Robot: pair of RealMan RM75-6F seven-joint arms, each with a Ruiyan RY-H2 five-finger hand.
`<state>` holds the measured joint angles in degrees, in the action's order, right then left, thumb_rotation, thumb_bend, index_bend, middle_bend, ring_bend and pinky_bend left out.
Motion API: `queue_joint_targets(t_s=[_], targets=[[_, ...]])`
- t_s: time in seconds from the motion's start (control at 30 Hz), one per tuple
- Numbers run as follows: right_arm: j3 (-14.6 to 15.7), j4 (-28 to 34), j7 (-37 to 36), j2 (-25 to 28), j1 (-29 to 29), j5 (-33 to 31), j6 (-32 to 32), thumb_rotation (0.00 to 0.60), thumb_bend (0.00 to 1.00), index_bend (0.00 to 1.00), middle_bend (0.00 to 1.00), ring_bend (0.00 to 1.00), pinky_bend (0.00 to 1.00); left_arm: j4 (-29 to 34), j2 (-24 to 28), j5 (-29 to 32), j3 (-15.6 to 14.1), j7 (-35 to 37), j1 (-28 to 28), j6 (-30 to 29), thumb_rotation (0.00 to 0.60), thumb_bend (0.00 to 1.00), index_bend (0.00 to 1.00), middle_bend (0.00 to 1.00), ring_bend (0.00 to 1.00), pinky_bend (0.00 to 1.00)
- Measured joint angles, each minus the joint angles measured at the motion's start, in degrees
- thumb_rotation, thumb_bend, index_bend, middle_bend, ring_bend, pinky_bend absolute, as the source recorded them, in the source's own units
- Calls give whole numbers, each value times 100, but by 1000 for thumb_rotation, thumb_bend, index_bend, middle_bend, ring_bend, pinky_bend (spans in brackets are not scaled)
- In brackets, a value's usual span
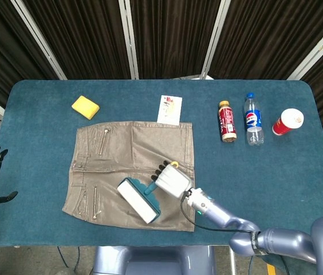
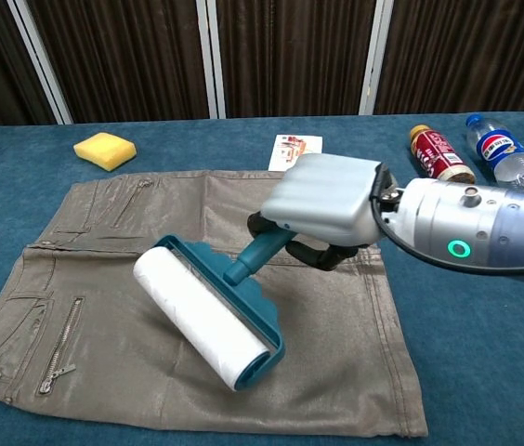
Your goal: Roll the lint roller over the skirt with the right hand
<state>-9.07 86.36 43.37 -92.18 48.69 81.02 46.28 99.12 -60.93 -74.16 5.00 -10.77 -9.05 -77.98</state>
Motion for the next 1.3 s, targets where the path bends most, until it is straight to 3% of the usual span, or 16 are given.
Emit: queue_joint_targets(t_s=[0.2,0.5,0.93,1.3], targets=[[-49,-66,685,-298,211,-346,-144,600,882,444,485,365,396,-4,5,24,1,15,-25,50,600,43,0,0,0,0],[113,-472,1726,-589,329,-826,-45,600,883,445,486,365,400,13,22,23,-3,54,-17,35,600,42,0,0,0,0],[324,-1093,1740,83,171,-896,388,600,889,448,489,370,403,43,-27,48,-23,-63,-53,76,600,44,0,0,0,0],[488,-1297,1647,237,192,-670,482,600,891,458,497,377,407,57,-34,55,-22,-80,-69,73,600,46,0,0,0,0]])
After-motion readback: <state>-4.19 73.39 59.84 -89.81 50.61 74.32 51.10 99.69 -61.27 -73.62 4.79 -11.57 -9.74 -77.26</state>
